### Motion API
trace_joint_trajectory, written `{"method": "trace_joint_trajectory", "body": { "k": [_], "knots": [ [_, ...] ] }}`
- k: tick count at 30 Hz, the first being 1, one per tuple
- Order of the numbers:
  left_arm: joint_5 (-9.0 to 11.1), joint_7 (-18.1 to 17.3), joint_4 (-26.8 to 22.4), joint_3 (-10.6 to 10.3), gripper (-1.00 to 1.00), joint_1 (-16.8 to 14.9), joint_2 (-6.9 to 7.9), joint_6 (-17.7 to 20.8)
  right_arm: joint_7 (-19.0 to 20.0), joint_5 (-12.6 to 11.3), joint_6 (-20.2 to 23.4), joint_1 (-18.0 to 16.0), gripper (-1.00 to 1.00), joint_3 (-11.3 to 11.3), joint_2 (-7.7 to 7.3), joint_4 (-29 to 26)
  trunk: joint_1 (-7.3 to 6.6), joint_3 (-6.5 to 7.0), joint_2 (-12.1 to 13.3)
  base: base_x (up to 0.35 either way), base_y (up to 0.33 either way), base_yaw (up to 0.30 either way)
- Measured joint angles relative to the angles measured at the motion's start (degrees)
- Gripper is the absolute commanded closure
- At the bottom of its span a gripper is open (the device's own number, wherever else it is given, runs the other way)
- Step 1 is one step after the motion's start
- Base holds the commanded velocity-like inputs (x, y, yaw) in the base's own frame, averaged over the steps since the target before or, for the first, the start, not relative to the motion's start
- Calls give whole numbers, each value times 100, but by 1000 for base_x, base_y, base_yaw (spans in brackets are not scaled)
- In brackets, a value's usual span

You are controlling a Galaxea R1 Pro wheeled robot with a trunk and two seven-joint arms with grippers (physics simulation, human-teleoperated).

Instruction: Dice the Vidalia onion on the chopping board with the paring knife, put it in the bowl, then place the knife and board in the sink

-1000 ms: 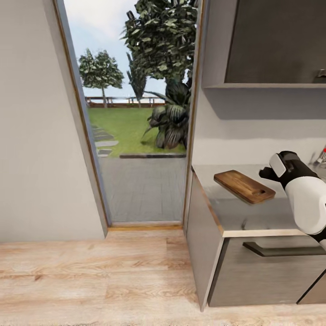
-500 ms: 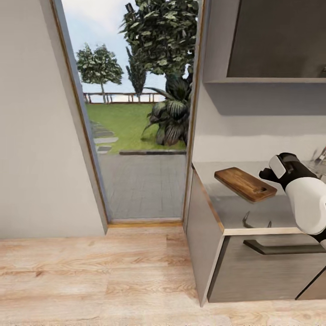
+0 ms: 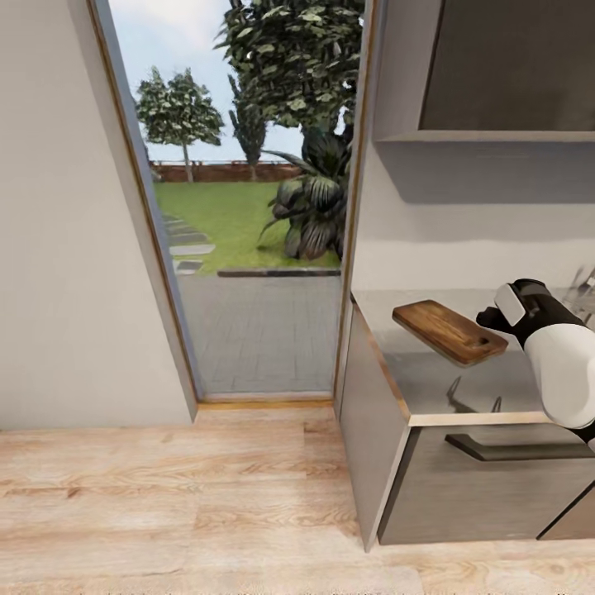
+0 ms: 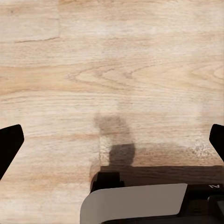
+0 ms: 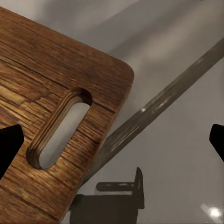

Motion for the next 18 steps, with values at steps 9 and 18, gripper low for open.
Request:
{"method": "trace_joint_trajectory", "body": {
  "k": [9, 18],
  "knots": [
    [0, -2, 24, 0, -100, 0, 0, 0, 0, 0, 0, 0, -100, 0, -1, 0, 0, -83, 0, 0, 0, 0],
    [0, -3, 26, 0, -100, 0, 0, 0, 0, 0, 0, 0, -100, 0, -1, 0, -1, -165, 0, 39, 0, 0]
  ]
}}
